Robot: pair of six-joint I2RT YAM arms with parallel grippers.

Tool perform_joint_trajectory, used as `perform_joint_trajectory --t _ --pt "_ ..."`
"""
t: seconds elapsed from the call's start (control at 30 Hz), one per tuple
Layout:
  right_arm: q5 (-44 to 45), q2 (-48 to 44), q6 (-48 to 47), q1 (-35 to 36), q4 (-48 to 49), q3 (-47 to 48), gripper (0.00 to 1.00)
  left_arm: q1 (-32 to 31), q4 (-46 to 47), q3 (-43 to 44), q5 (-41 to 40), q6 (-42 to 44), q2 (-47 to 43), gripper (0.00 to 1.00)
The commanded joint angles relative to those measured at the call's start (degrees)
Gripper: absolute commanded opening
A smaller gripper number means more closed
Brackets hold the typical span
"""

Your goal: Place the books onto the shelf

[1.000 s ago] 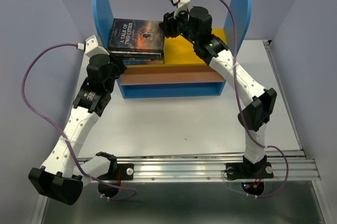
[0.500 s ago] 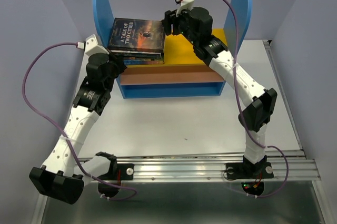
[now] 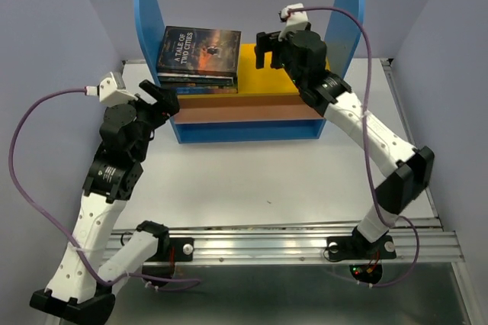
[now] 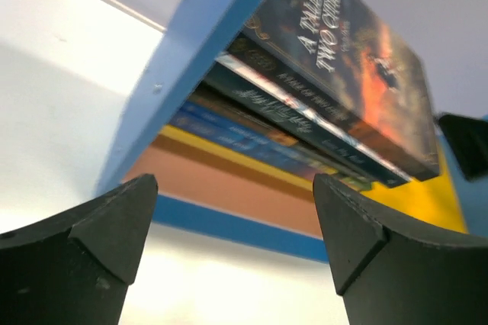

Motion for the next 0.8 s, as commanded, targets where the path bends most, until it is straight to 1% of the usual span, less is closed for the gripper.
perform_joint_trajectory --t 0.0,0.03,0.07,0.1,0.13,0.17,0.2,0.23,0.27,0.3,0.33,0.37,0.47,0.53,0.67,0.77 --pt "5.57 -15.3 9.28 -0.35 0.22 -12.15 1.0 0.36 -8.95 1.12 -8.34 -1.59 -4.81 0.99" --pt "5.83 -18.02 11.05 -0.35 -0.22 -18.8 1.0 0.36 -10.11 0.85 -9.22 -1.85 -5.6 0.99" --pt "5.57 -20.75 12.9 -0.35 -1.18 -22.08 1.0 0.36 -11.25 0.76 -10.36 -2.73 -6.48 0.99" --pt "4.88 -26.08 16.57 -0.35 -1.97 -25.33 1.0 0.36 -13.43 0.5 -11.94 -3.17 -7.88 0.99" --pt "4.26 -28.66 18.35 -0.35 -2.59 -31.55 1.0 0.36 -14.41 0.41 -12.65 -3.61 -8.59 0.99" --pt "3.12 -31.21 19.93 -0.35 -4.25 -34.74 1.0 0.36 -15.21 0.24 -12.83 -3.79 -9.38 0.99" --pt "2.15 -35.76 22.99 -0.35 -5.39 -37.64 1.0 0.36 -16.43 -0.2 -13.01 -3.88 -10.78 0.99" --pt "2.14 -37.72 23.98 -0.35 -6.62 -40.28 1.0 0.36 -17.05 -0.38 -12.84 -3.88 -11.4 0.99" --pt "0.84 -39.48 24.34 -0.35 -10.2 -44.57 1.0 0.36 -17.58 -0.9 -12.49 -4.05 -12.8 0.99" --pt "0.74 -40.98 26.25 -0.35 -12.5 -46.18 1.0 0.36 -18.2 -1.26 -12.13 -4.14 -13.6 0.99" --pt "2.48 -43.51 27.75 -0.35 -14.53 -47.59 1.0 0.36 -18.46 -1.69 -11.96 -4.14 -14.22 0.99" --pt "2.93 -44.76 28.81 -0.35 -18.38 -50.04 1.0 0.36 -18.55 -2.74 -11.61 -4.23 -15.79 0.99" --pt "6.27 -49.07 30.93 -0.35 -24.1 -52.78 1.0 0.44 -18.91 -5.03 -11.25 -5.19 -18.08 0.99" --pt "8.2 -51.26 31.81 -0.35 -25.88 -54.98 1.0 0.36 -18.73 -5.91 -11.16 -5.63 -18.62 0.99" --pt "9.78 -56.27 32.95 -0.35 -25.8 -57.18 1.0 0.36 -18.56 -6.62 -9.5 -5.9 -17.31 0.99" --pt "11.55 -56.81 32.69 -0.35 -25.8 -57.1 1.0 0.36 -18.29 -6.71 -8.7 -5.9 -16.51 0.99"
